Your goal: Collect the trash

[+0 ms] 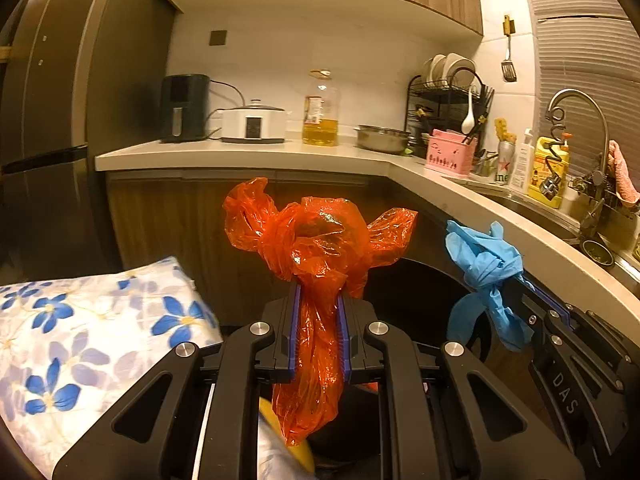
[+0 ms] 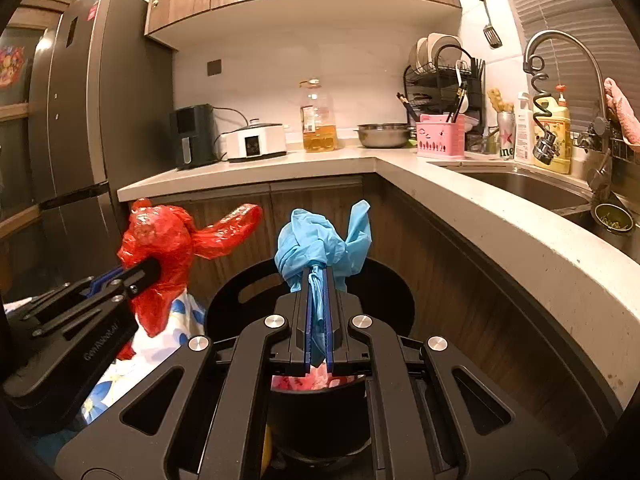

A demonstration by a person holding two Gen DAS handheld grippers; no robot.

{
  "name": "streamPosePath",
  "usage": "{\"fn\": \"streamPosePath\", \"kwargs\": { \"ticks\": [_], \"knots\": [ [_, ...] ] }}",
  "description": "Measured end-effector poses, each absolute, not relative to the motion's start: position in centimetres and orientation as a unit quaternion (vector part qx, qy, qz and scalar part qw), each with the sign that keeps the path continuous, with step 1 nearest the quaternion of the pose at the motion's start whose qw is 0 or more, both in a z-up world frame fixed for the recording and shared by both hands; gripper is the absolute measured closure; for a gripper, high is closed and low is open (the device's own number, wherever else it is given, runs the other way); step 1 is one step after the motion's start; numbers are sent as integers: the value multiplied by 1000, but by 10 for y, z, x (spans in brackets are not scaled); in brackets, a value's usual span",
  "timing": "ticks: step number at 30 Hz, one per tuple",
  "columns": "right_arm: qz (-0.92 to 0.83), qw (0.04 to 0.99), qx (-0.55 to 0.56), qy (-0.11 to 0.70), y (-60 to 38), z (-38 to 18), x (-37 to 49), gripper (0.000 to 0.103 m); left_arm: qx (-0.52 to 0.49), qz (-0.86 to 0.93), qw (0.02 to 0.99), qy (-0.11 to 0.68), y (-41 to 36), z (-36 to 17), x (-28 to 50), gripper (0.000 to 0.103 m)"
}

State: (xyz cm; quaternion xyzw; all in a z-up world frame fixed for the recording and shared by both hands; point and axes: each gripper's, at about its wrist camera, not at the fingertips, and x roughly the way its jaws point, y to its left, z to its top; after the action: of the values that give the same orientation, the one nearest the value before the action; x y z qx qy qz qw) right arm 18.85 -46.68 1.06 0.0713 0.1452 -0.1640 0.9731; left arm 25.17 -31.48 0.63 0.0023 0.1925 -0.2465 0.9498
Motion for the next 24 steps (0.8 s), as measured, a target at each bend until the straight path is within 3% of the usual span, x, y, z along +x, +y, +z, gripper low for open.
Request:
{"fn": "streamPosePath", "kwargs": {
  "ticks": [12, 17, 20, 22, 24],
  "knots": [
    [-158, 973, 78, 147, -483, 3, 204, 97, 19, -292, 935, 200, -345, -10, 267, 82],
    [-158, 971, 86, 157, -490, -2, 210, 94, 22, -295, 933, 204, -346, -15, 272, 57],
    [-164, 969, 86, 162, -492, -5, 212, 82, 25, -284, 938, 198, -342, -16, 272, 47],
    [-167, 968, 89, 167, -492, -6, 212, 62, 17, -275, 940, 201, -337, -15, 275, 39],
    [-171, 967, 91, 167, -492, -7, 210, 54, 4, -267, 941, 208, -328, -14, 278, 33]
  ]
}}
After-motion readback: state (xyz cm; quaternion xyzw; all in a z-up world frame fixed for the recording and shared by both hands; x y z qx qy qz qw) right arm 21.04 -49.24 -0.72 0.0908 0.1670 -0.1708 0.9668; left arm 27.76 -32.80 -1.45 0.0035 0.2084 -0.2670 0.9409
